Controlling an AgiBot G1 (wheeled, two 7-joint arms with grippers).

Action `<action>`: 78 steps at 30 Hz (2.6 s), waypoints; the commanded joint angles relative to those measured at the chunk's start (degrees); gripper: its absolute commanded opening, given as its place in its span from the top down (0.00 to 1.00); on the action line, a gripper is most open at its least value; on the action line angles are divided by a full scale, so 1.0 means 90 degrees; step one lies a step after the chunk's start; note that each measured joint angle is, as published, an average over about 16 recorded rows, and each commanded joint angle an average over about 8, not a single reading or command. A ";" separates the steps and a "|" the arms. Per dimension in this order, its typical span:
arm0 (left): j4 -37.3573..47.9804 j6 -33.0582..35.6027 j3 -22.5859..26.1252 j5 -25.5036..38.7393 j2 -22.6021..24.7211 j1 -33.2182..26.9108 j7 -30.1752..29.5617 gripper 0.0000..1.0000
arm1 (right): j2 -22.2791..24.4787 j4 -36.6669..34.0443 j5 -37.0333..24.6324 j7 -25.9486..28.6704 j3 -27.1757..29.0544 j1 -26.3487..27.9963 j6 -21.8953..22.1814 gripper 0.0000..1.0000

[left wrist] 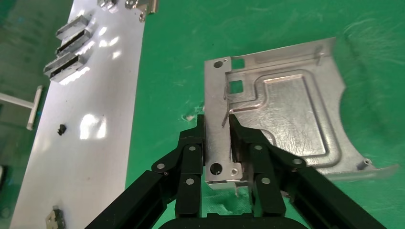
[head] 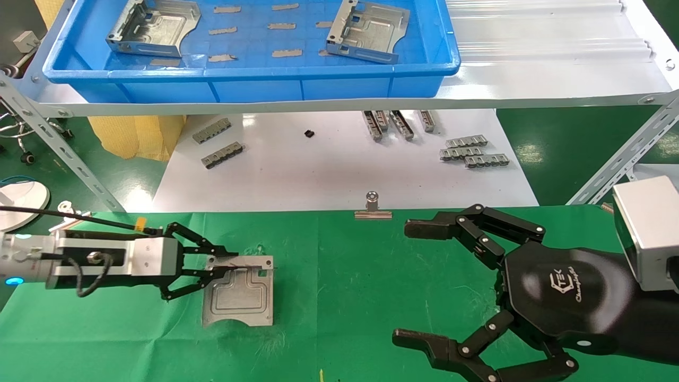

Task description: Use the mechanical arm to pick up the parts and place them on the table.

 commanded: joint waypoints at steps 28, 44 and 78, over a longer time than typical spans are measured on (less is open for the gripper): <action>0.0752 0.0882 -0.0683 -0.1278 -0.0184 0.0579 -0.2327 0.00 | 0.0001 -0.0001 0.0001 -0.0001 -0.0001 0.0000 0.0001 0.00; 0.0183 0.0842 -0.0929 -0.1402 -0.0334 0.0842 -0.2663 0.00 | 0.0001 -0.0003 0.0002 -0.0001 -0.0001 0.0000 0.0002 0.00; -0.4146 0.0465 -0.2763 -0.2022 -0.1390 0.2562 -0.5161 0.00 | 0.0001 -0.0003 0.0002 -0.0001 -0.0003 0.0000 0.0002 0.00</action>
